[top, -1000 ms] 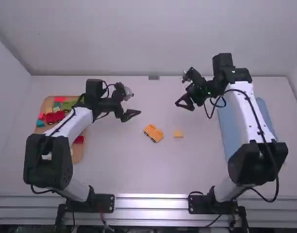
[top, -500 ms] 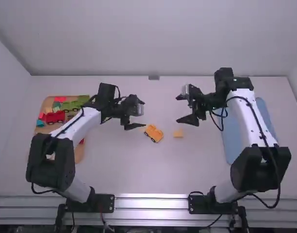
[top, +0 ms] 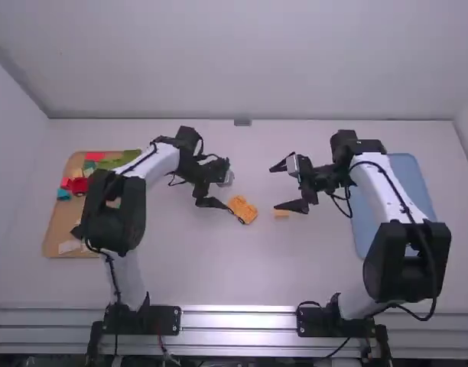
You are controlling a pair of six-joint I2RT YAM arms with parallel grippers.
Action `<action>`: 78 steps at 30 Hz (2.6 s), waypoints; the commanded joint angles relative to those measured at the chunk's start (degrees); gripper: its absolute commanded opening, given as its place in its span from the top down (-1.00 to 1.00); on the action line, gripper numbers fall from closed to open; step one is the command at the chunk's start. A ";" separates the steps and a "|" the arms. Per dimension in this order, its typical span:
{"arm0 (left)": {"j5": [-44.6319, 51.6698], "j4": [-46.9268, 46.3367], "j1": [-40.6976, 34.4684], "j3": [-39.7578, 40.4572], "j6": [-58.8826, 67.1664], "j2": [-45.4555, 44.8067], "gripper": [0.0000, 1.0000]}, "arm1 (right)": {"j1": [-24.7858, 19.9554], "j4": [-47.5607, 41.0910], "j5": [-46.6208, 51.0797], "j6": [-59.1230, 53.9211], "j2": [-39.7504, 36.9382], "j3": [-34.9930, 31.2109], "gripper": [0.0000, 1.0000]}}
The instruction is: Assemble lego blocks to make yellow taxi
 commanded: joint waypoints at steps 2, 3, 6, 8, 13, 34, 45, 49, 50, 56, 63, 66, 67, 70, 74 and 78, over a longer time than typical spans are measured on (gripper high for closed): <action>-0.39 -1.11 -0.72 1.70 12.41 3.63 -0.98 | 0.61 -0.31 -1.33 -0.74 -0.39 -0.85 -0.97; -0.17 -0.13 -0.85 1.68 12.61 4.70 -0.98 | 0.37 -0.24 -1.33 -0.74 -0.39 -0.94 -0.97; -0.28 1.81 -1.53 1.70 11.06 6.99 -0.98 | -0.33 0.55 -1.49 -0.70 -0.39 -1.57 -0.98; -0.22 4.11 -2.21 1.68 9.09 8.66 -0.98 | -0.72 2.58 -1.05 -0.66 -0.39 -2.86 -0.97; -1.64 9.75 -4.52 1.68 4.48 11.65 -0.98 | -2.64 7.98 -0.50 -0.13 -0.39 -7.32 -0.98; -3.28 18.29 -5.29 -4.72 -1.14 12.79 -0.71 | -8.81 23.26 -7.82 10.25 -0.39 -17.07 -0.97; 1.62 14.38 -5.55 -4.63 -4.04 12.76 -0.21 | -8.81 23.19 -8.63 10.25 -0.39 -17.07 -0.98; 2.62 20.35 -5.22 -6.97 -16.20 12.76 -0.17 | -8.83 23.12 -8.63 10.47 -0.39 -17.07 -0.97; 2.01 22.10 -5.38 -7.82 -18.71 12.66 -0.17 | -8.83 23.15 -8.59 10.47 -0.39 -17.07 -0.98; -3.91 35.93 -5.92 -16.44 -31.50 7.87 -0.03 | -8.79 23.15 -8.44 10.45 -0.39 -17.07 -0.98; -9.18 45.81 -5.51 -30.69 -34.29 -5.33 -0.15 | -8.79 23.34 -8.44 10.14 -0.39 -17.07 -0.98; -9.18 46.45 -5.86 -33.20 -32.04 -7.74 -0.19 | -8.76 23.41 -8.41 10.01 -0.39 -17.07 -0.98; -9.18 47.65 -5.90 -33.92 -32.00 -7.87 -0.24 | -8.79 23.37 -8.46 10.01 -0.39 -17.07 -0.97; -9.86 50.49 -5.95 -35.87 -32.17 -7.85 -0.30 | -8.76 23.12 -7.91 10.08 -0.39 -17.07 -0.98; -10.45 52.96 -5.20 -37.77 -32.20 -7.69 -0.42 | -8.76 23.15 -6.97 12.28 -0.39 -17.07 -0.98; -10.60 54.18 -5.49 -38.71 -32.30 -7.69 -0.74 | -8.76 23.19 -7.34 15.39 -0.39 -17.07 -0.97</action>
